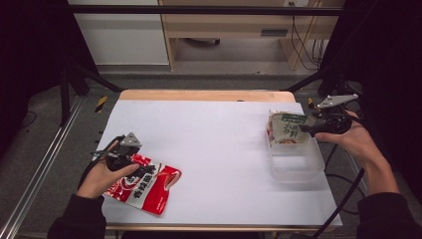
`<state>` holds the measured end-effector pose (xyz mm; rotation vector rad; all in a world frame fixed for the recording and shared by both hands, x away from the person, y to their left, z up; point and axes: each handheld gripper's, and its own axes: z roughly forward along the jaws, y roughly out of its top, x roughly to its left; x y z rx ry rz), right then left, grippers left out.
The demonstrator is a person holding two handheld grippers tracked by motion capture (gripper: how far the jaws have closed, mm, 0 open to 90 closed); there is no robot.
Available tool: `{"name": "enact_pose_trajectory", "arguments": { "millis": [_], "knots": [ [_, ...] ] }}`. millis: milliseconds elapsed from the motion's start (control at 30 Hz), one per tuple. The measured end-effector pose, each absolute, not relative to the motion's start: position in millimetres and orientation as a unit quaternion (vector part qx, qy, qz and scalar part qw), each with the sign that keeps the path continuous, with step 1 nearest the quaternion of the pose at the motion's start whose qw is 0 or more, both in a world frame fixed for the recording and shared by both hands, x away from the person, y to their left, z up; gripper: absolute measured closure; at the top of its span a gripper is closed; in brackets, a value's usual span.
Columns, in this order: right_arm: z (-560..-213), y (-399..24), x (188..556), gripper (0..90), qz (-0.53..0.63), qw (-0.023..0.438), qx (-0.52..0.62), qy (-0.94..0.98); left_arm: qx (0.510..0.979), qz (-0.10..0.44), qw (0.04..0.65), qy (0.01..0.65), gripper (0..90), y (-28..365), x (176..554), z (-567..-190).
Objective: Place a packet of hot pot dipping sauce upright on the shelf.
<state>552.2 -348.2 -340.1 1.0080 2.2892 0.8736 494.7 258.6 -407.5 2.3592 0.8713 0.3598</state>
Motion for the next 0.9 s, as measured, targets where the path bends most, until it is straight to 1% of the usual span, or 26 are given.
{"name": "enact_pose_trajectory", "arguments": {
  "millis": [167, 333, 433, 600, 667, 767, 900],
  "knots": [
    [-329, -341, 541, 19.4, 0.330, 0.260, 0.358, 0.834, 0.890, 0.132, 0.298, 0.319, 8.5, 256, 493, -409],
    [-315, -333, 525, 13.4, 0.348, 0.278, 0.355, 0.822, 0.886, 0.143, 0.296, 0.327, 8.4, 256, 492, -410],
    [-308, -324, 515, 12.2, 0.350, 0.294, 0.347, 0.819, 0.886, 0.149, 0.300, 0.320, 7.4, 257, 489, -409],
    [-298, -301, 497, 12.1, 0.373, 0.305, 0.330, 0.812, 0.881, 0.161, 0.302, 0.326, 6.8, 259, 486, -408],
    [-296, -289, 491, 13.3, 0.379, 0.303, 0.329, 0.810, 0.879, 0.161, 0.303, 0.332, 6.8, 261, 484, -407],
    [-298, -270, 486, 13.4, 0.387, 0.285, 0.319, 0.817, 0.878, 0.163, 0.297, 0.337, 6.9, 264, 481, -408],
    [-303, -245, 482, 13.1, 0.392, 0.273, 0.304, 0.824, 0.872, 0.174, 0.299, 0.347, 6.8, 271, 478, -409]
  ]
}}
